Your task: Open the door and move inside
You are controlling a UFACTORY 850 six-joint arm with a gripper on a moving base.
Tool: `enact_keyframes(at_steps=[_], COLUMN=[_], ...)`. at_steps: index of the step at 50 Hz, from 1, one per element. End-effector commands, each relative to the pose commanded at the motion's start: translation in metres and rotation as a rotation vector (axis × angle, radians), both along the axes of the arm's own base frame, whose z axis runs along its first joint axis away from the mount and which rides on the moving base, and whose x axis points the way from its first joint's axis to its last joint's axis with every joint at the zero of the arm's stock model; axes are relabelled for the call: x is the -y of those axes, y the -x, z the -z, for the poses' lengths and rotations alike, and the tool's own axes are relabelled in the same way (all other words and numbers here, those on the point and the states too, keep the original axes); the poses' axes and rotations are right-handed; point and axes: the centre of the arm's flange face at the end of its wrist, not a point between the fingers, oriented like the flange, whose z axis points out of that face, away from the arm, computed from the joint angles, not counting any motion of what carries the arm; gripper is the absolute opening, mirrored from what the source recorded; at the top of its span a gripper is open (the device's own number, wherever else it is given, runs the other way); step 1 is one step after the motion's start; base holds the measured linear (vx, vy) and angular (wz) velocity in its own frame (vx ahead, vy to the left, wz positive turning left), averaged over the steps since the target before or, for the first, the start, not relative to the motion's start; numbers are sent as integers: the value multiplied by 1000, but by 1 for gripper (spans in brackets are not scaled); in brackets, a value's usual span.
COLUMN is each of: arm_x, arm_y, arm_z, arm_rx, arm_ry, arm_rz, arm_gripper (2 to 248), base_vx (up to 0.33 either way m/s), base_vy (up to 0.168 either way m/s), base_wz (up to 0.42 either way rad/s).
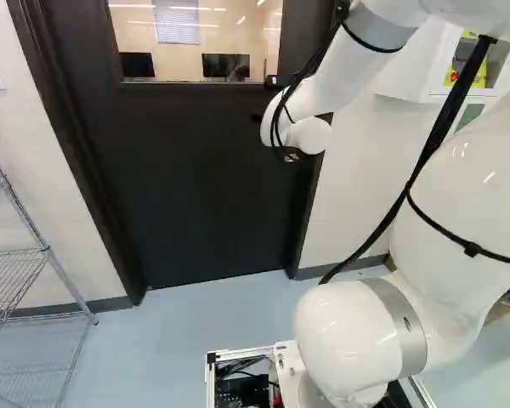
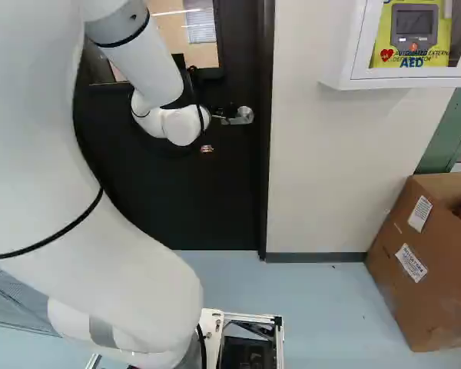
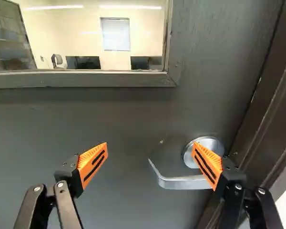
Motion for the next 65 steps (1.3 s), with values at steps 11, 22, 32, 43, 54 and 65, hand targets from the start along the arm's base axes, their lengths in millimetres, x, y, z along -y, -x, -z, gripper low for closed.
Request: enact_keyframes(at_steps=[11, 22, 32, 43, 54, 65], arm_x=[0, 0, 0, 0, 0, 0], arm_y=[-1, -1, -2, -3, -4, -5], arm_z=[11, 23, 33, 45, 56, 68], arm_rx=[-24, -49, -72, -97, -122, -147], arm_ry=[0, 0, 1, 1, 1, 1], arm_rz=[0, 0, 0, 0, 0, 0], arm_gripper=[247, 247, 247, 247, 247, 247], base_vx=[0, 0, 0, 0, 0, 0], base_vy=[0, 0, 0, 0, 0, 0], base_wz=[0, 0, 0, 0, 0, 0])
